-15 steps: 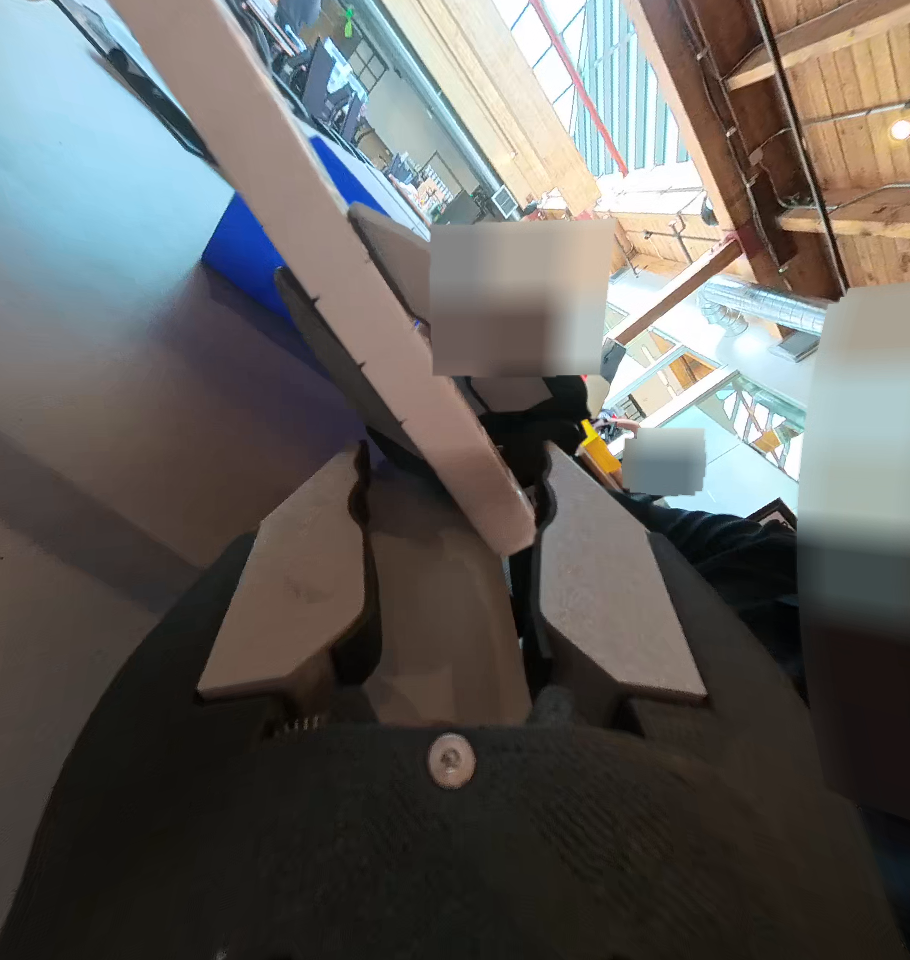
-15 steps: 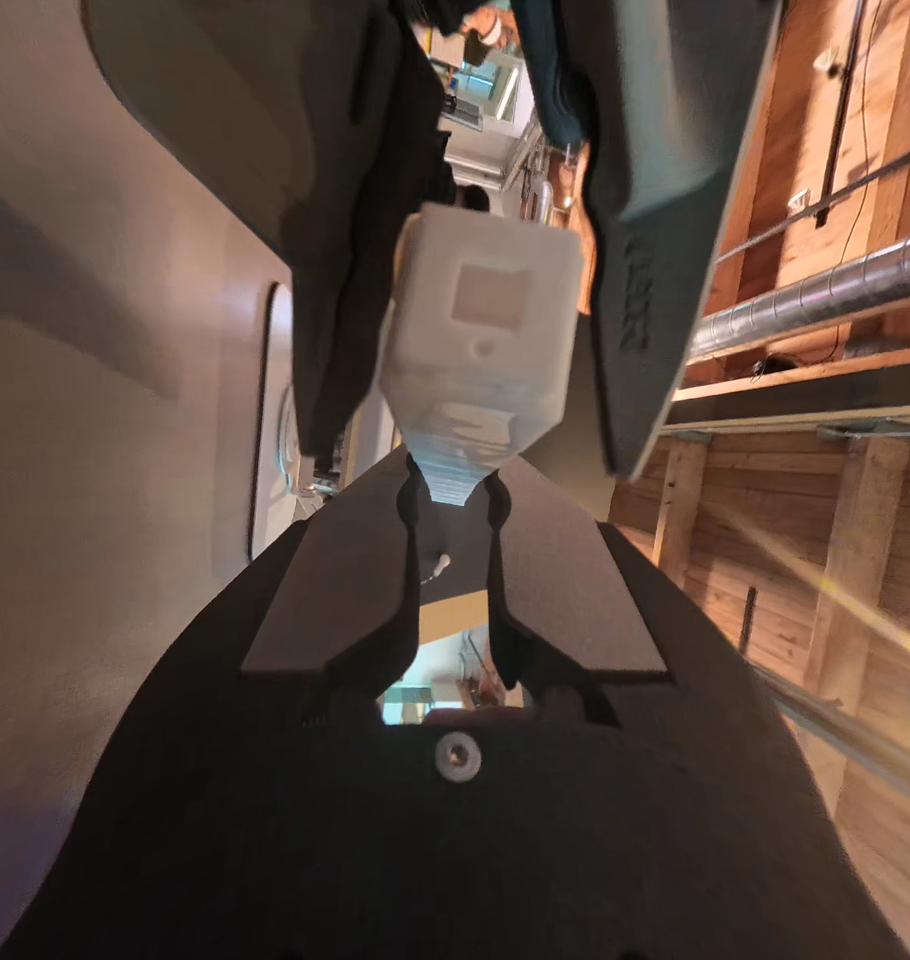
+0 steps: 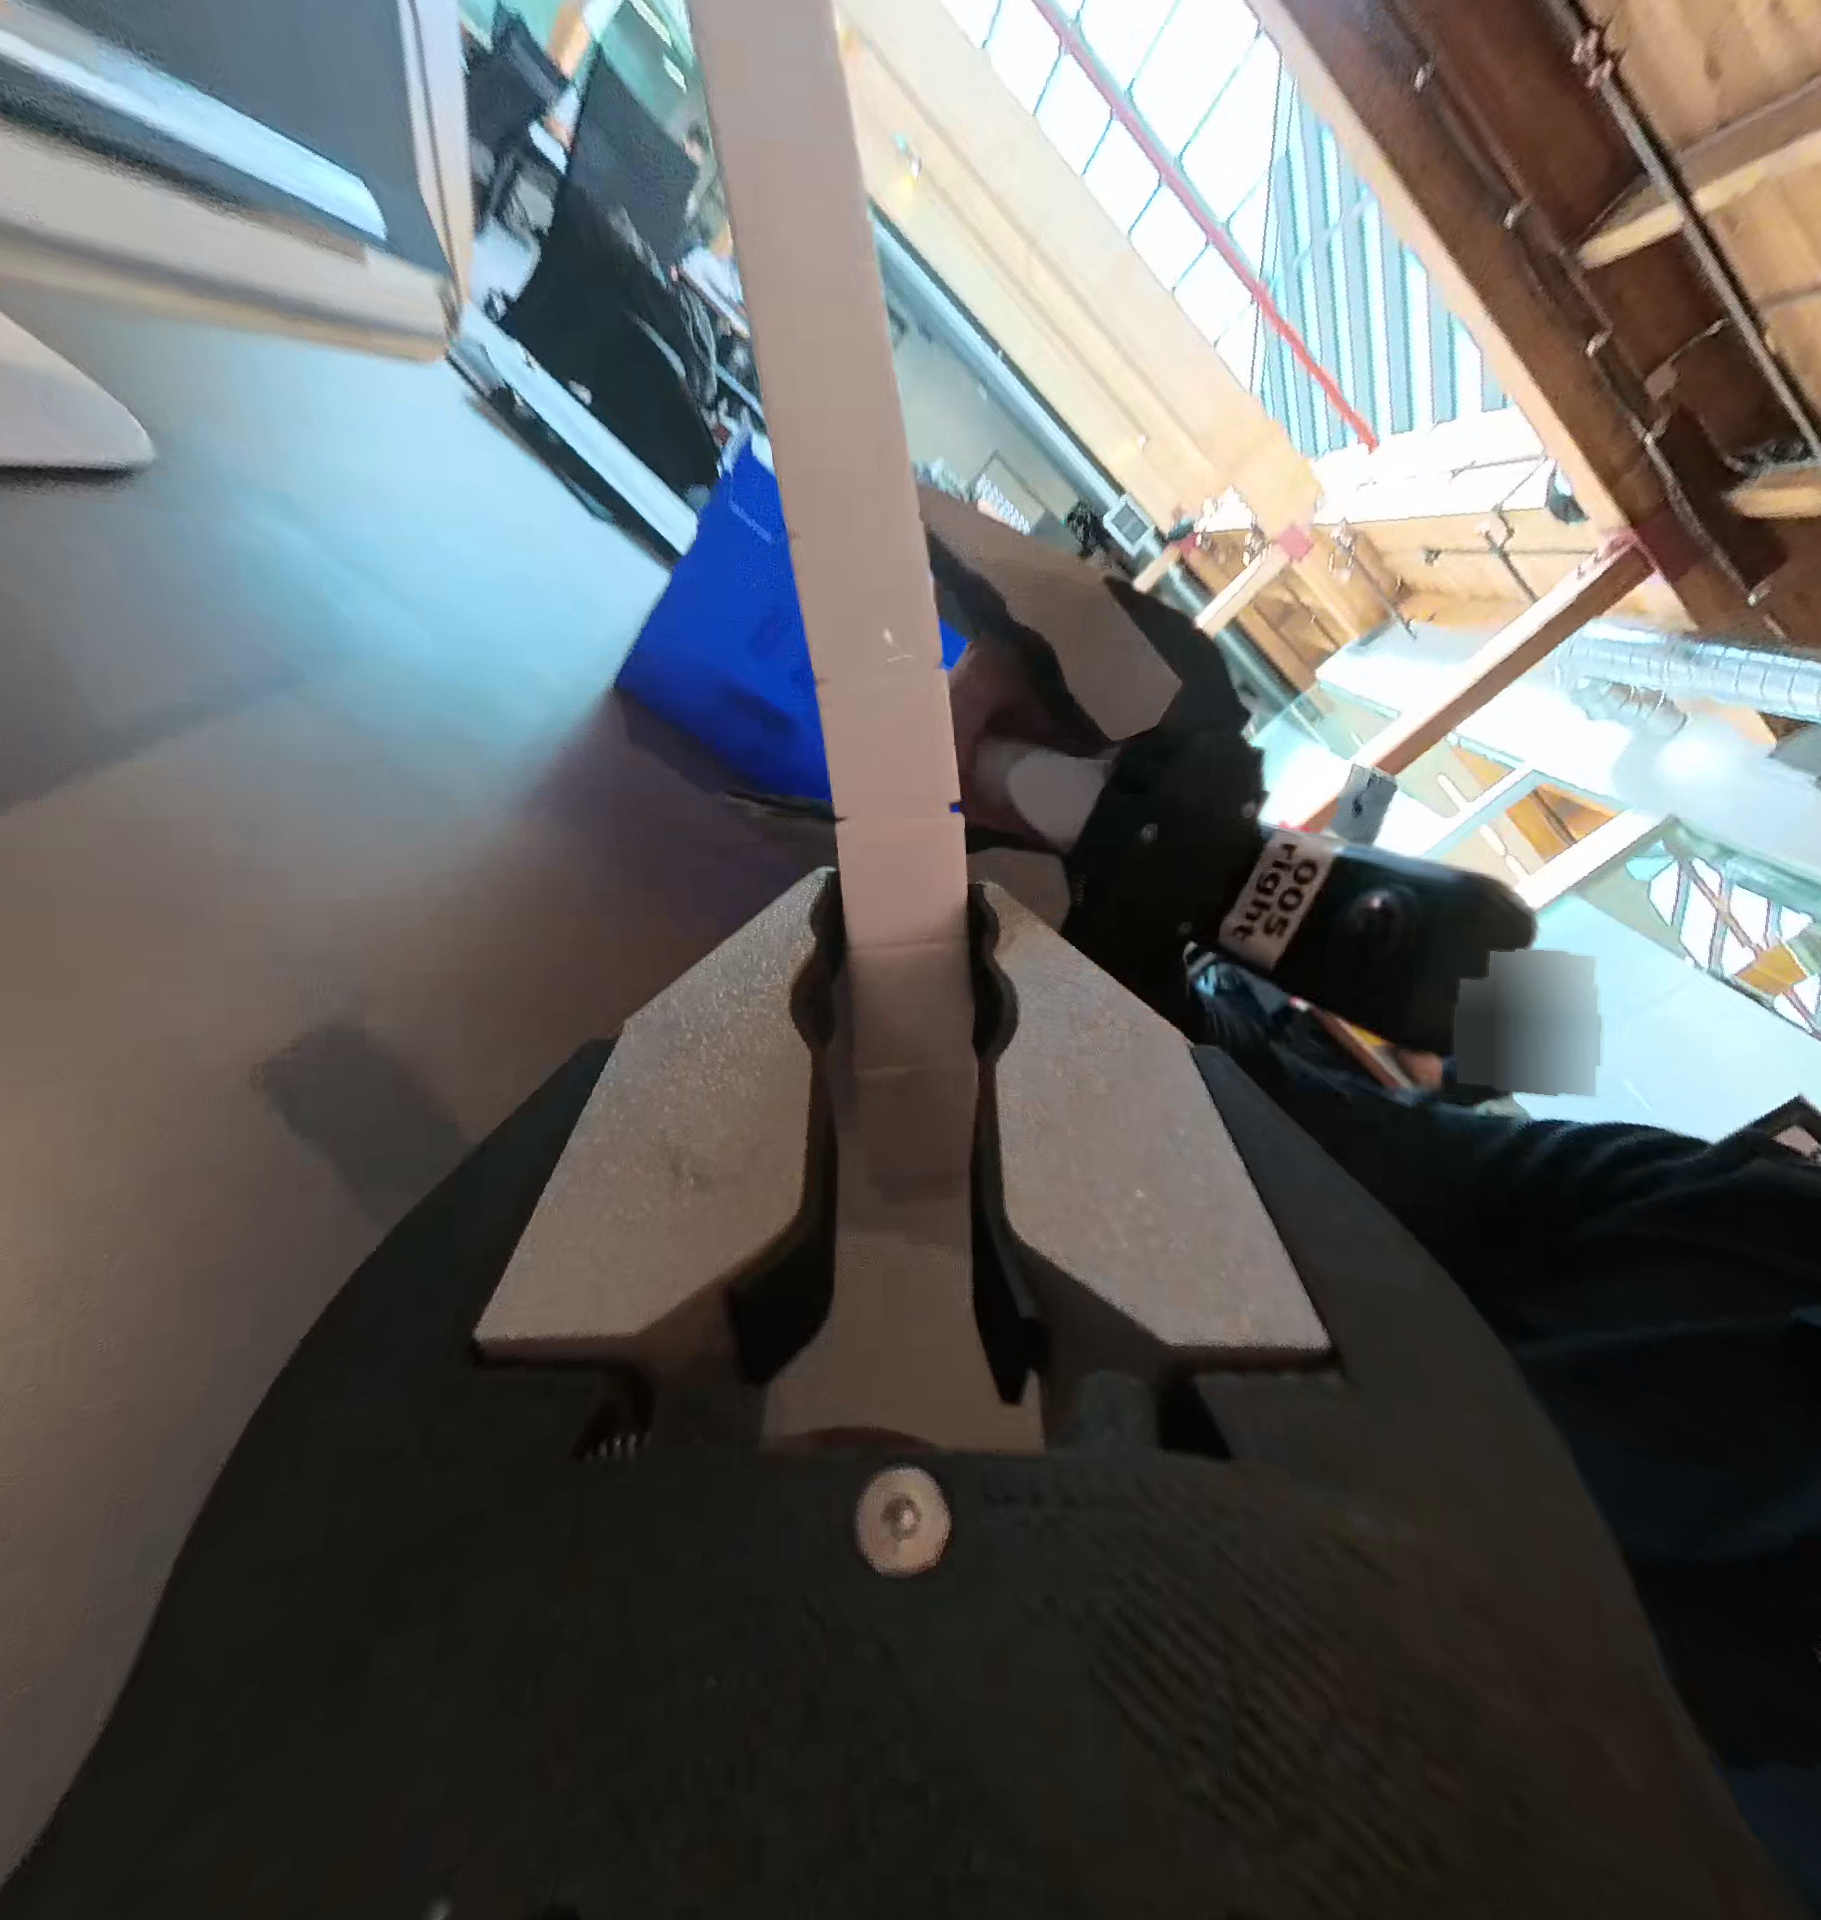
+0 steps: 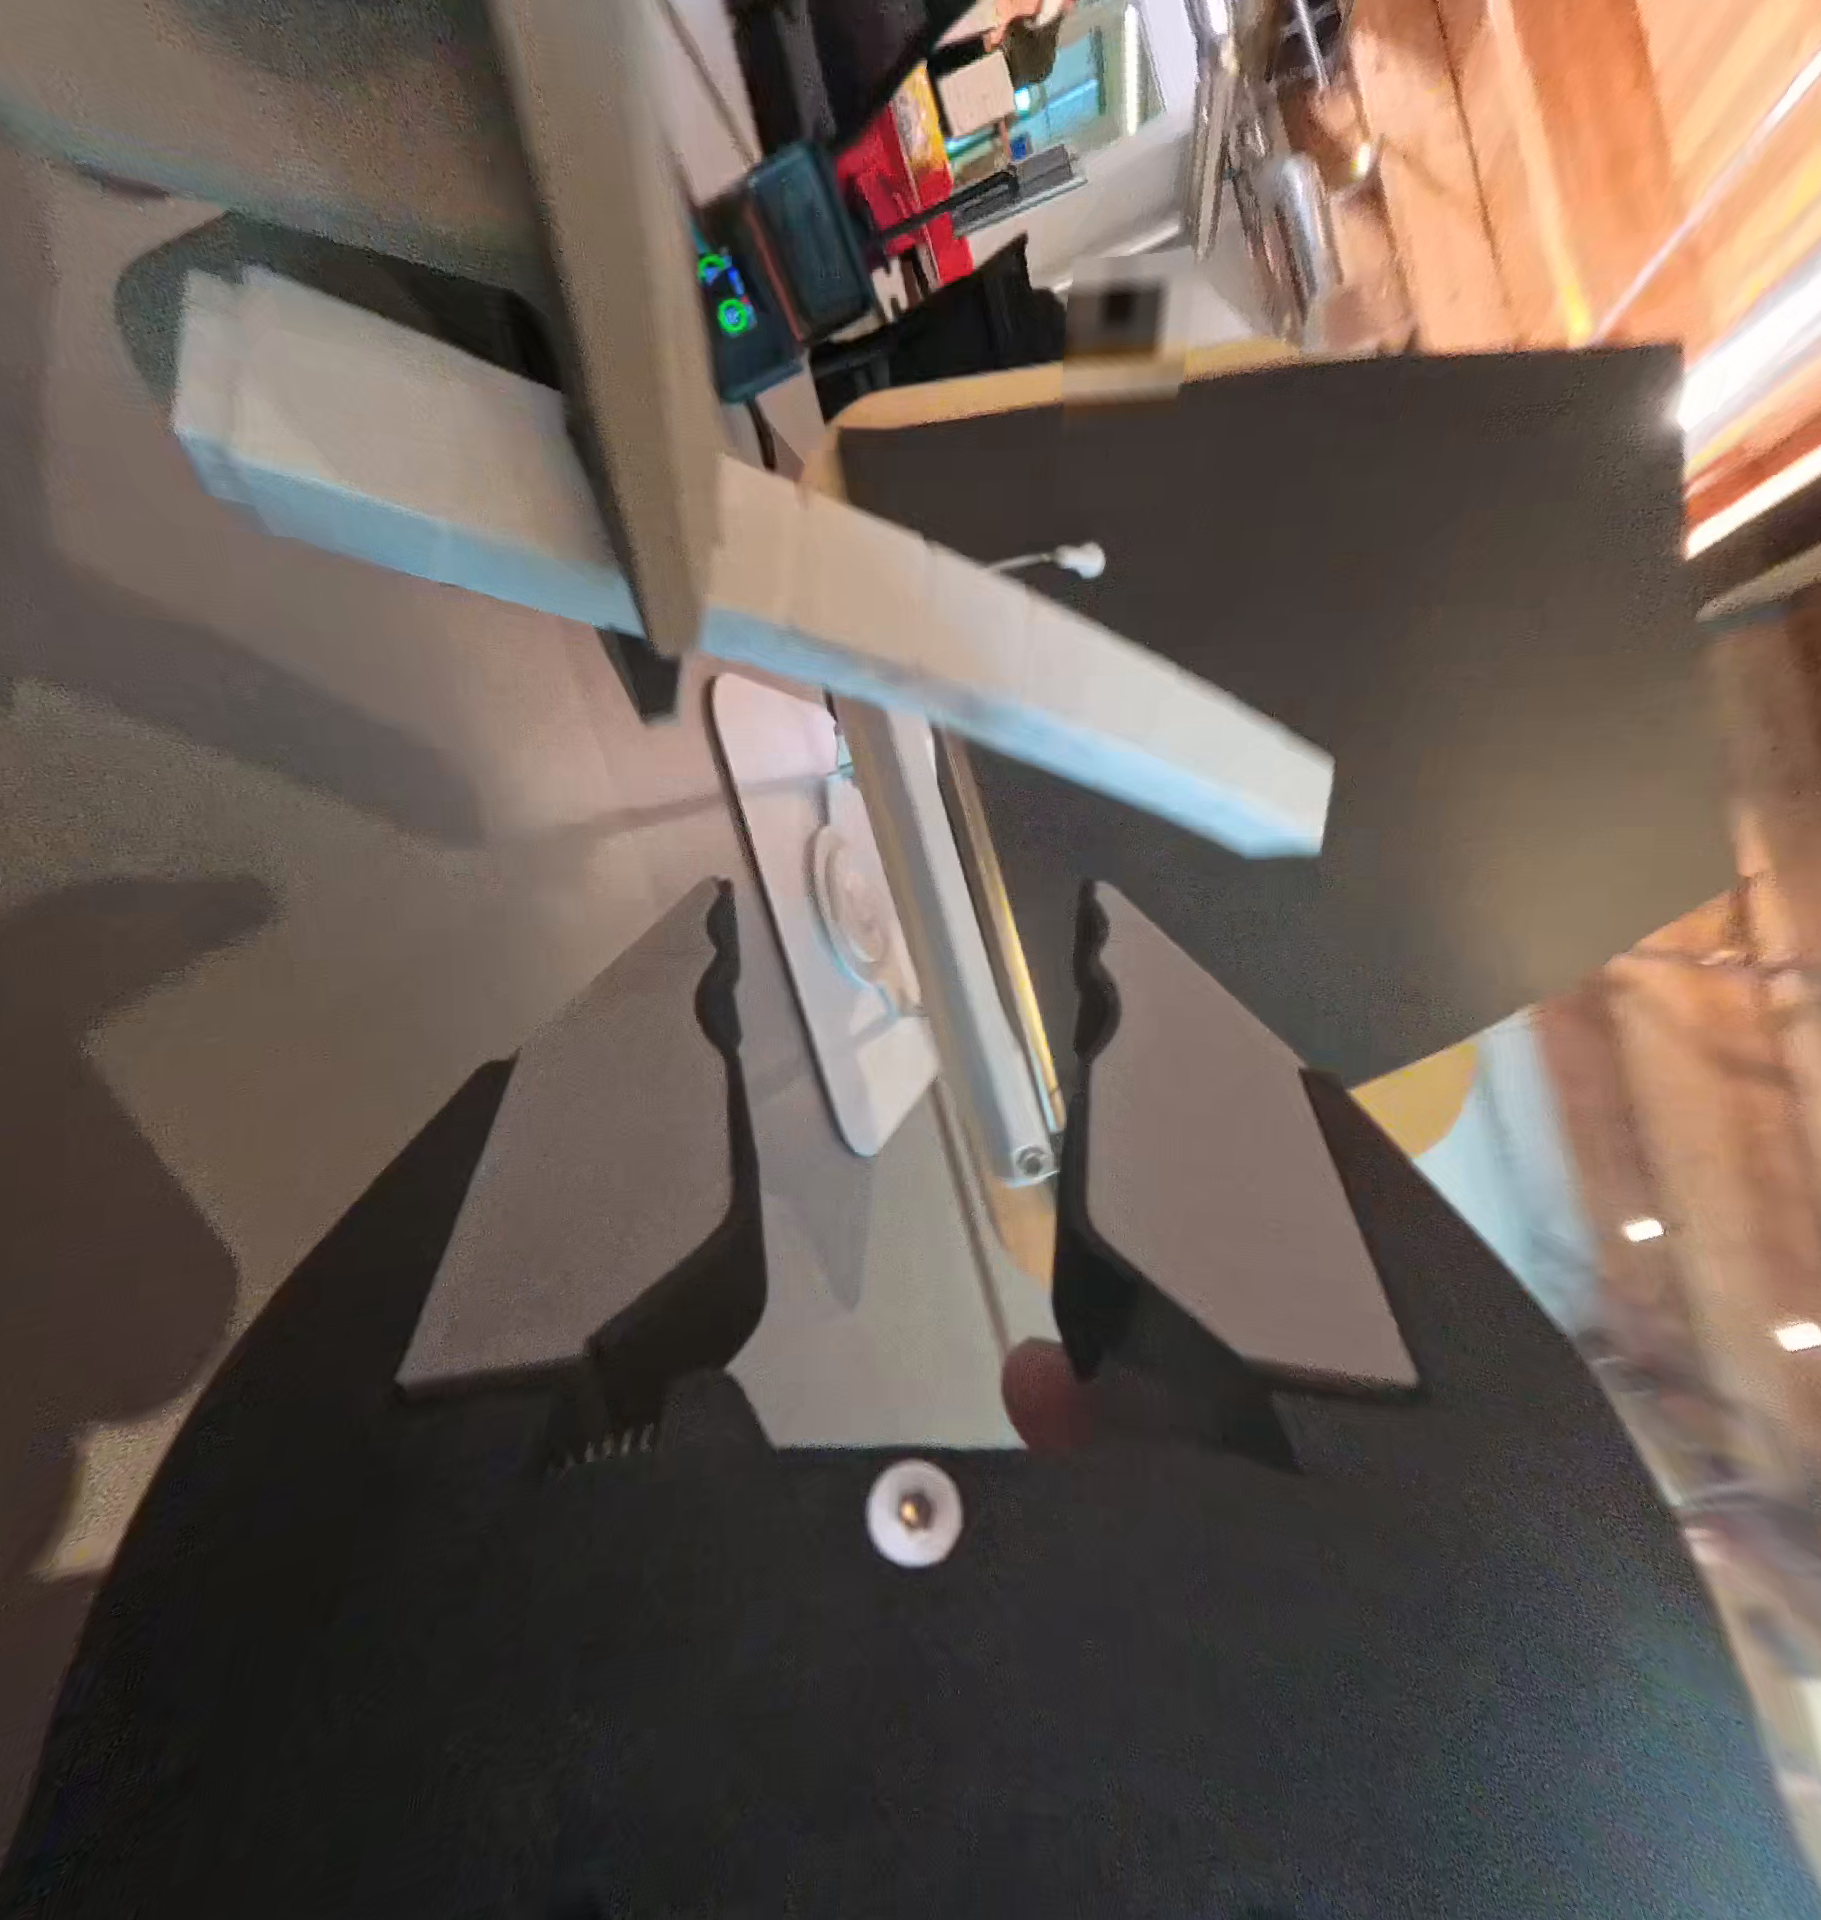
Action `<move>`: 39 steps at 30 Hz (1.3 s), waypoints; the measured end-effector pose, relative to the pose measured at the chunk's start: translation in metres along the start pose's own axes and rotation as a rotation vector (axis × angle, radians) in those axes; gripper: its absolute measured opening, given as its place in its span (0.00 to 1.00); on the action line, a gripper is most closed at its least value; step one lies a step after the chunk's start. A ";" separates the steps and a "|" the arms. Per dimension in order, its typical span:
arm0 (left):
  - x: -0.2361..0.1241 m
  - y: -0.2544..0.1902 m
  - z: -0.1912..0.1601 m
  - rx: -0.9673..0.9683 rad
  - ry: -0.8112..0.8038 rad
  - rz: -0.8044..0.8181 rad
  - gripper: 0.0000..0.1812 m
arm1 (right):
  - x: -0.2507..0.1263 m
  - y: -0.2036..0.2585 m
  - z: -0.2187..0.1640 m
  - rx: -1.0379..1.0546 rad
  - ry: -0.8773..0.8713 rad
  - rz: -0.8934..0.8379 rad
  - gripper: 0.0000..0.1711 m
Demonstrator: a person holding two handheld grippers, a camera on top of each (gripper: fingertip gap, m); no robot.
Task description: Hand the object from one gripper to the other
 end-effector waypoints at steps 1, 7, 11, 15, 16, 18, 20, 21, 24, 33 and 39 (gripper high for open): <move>-0.002 0.000 0.003 0.003 -0.031 0.002 0.11 | -0.002 -0.005 -0.003 0.084 -0.017 0.011 0.36; 0.001 -0.012 0.006 0.126 -0.057 -0.040 0.11 | -0.005 -0.021 -0.007 0.920 -0.287 0.342 0.31; 0.007 -0.020 0.002 0.169 -0.028 -0.081 0.11 | -0.013 -0.035 -0.009 1.264 -0.515 0.477 0.26; 0.016 -0.025 -0.009 0.218 0.053 -0.090 0.11 | -0.011 -0.035 -0.007 1.446 -0.587 0.609 0.29; 0.020 -0.026 -0.014 0.234 0.081 -0.091 0.11 | -0.009 -0.033 -0.006 1.466 -0.588 0.624 0.27; 0.026 -0.028 -0.021 0.259 0.128 -0.098 0.11 | -0.008 -0.029 -0.005 1.485 -0.607 0.664 0.15; 0.031 -0.029 -0.027 0.244 0.161 -0.098 0.11 | -0.008 -0.026 -0.003 1.497 -0.619 0.724 0.13; 0.033 -0.028 -0.029 0.230 0.172 -0.097 0.11 | -0.008 -0.024 -0.002 1.493 -0.612 0.743 0.13; 0.036 -0.026 -0.032 0.212 0.183 -0.094 0.22 | -0.010 -0.023 0.006 1.428 -0.589 0.728 0.12; 0.023 -0.032 -0.016 0.262 0.084 -0.106 0.34 | -0.083 -0.095 0.027 1.254 -0.465 0.444 0.12; 0.024 -0.020 -0.019 0.217 0.122 -0.024 0.29 | -0.161 -0.180 -0.028 1.085 -0.118 0.188 0.11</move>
Point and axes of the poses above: each gripper's, where its closed fingertips meet, x out along the fingers, z out of its top, y = z × x across the jaws, the point moved 8 cm from there along -x, back along the fingers, and after that the axes turned 5 degrees about -y, right-handed, at the moved point
